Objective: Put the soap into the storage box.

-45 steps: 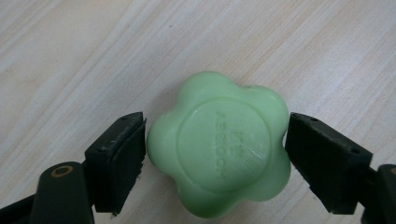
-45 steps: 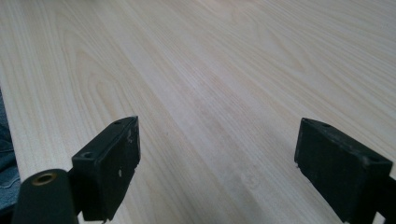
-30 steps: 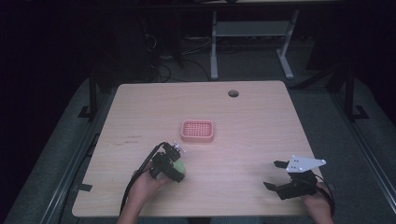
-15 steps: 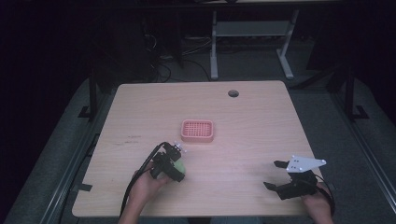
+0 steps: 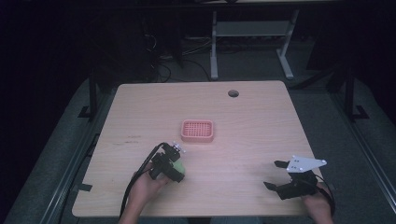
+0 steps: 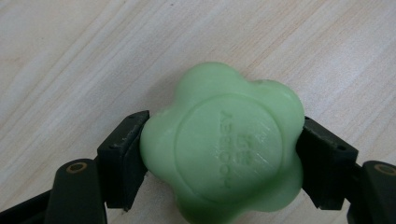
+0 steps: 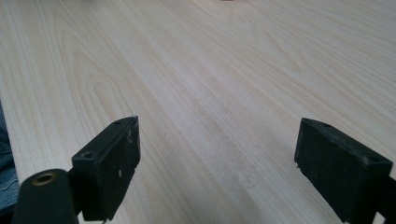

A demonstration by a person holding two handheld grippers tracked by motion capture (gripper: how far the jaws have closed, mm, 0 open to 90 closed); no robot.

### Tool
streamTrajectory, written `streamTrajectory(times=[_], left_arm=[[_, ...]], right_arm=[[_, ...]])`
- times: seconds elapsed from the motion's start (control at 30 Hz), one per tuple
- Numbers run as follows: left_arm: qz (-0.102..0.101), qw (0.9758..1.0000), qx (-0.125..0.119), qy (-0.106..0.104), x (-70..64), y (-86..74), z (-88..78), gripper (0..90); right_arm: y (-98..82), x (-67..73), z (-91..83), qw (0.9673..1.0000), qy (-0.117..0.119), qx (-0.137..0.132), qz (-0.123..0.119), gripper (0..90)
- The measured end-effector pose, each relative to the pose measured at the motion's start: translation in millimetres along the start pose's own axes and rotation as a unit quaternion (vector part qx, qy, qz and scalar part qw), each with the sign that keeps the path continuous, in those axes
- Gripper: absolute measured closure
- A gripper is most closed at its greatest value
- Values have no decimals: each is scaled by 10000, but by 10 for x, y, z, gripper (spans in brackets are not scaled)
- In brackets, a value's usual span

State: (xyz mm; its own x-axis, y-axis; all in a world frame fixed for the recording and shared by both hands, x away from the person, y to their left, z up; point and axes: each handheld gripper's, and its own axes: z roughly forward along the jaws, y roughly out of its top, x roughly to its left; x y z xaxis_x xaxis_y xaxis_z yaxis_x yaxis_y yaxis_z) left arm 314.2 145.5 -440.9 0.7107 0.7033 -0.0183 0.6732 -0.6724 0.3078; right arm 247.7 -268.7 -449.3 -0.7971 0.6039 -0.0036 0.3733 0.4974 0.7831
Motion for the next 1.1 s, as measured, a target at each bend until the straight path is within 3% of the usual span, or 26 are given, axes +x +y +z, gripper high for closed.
streamTrajectory(times=[0.87, 1.1], left_arm=[[13, 9998, -210, -14, 37, 78, -184, 267], [24, 9998, -203, -40, 53, 80, -205, 267]], right_arm=[[-26, -22, 3, 9999, 30, 17, 100, 138], [-18, -14, 11, 10000, 40, 23, 28, 138]])
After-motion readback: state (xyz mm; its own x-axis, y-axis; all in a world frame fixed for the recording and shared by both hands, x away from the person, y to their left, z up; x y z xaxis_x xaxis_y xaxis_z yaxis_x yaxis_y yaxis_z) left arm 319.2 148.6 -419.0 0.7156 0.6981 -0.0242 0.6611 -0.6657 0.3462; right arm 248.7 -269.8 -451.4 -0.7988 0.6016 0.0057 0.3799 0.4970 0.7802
